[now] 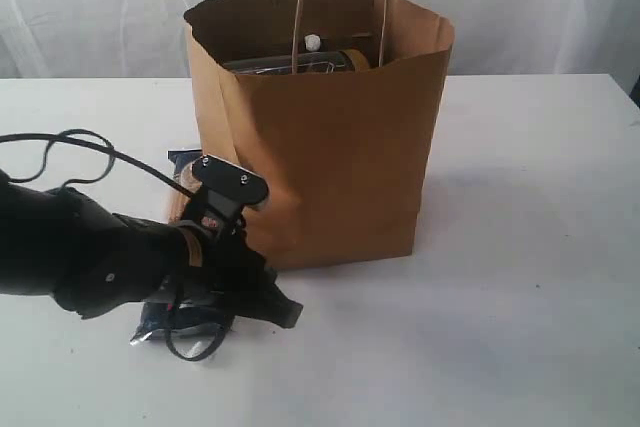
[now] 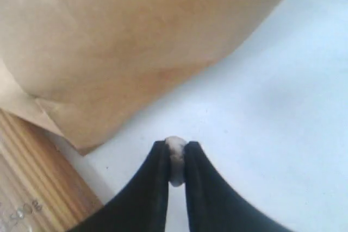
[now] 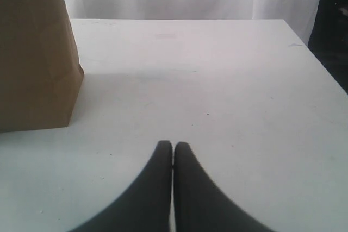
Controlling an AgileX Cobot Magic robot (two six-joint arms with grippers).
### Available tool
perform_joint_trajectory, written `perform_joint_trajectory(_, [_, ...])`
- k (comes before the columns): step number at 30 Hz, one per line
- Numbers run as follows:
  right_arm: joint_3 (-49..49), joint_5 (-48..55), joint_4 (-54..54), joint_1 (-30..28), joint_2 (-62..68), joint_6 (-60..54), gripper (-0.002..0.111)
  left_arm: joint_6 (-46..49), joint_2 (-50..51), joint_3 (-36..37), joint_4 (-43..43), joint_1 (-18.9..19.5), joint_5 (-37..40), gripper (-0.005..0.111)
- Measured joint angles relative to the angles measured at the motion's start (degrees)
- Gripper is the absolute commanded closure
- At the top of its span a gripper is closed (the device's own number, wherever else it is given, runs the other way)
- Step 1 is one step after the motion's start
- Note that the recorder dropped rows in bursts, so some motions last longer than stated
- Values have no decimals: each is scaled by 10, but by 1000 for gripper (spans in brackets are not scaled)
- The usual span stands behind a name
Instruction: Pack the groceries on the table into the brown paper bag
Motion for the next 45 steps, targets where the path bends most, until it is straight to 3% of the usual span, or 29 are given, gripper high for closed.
perform_joint_trajectory(12, [0,0,0,0,0,0,108,36,-185,1,4,0,279,107])
perform_joint_trajectory(19, [0,0,0,0,0,0,108,99,-350,2,-37,0,318,107])
perform_joint_trajectory(22, [0,0,0,0,0,0,108,112,-407,2,-39,0,285,107])
perform_joint_trajectory(27, [0,0,0,0,0,0,108,164,-456,2,-39,0,130,107])
perform_joint_trajectory(33, [0,0,0,0,0,0,108,242,-442,2,-39,0,-9,107])
perform_joint_trajectory(41, [0,0,0,0,0,0,108,245,-408,2,-41,0,-58,107])
perform_joint_trajectory(45, [0,0,0,0,0,0,108,244,-380,3,-41,0,-166,107])
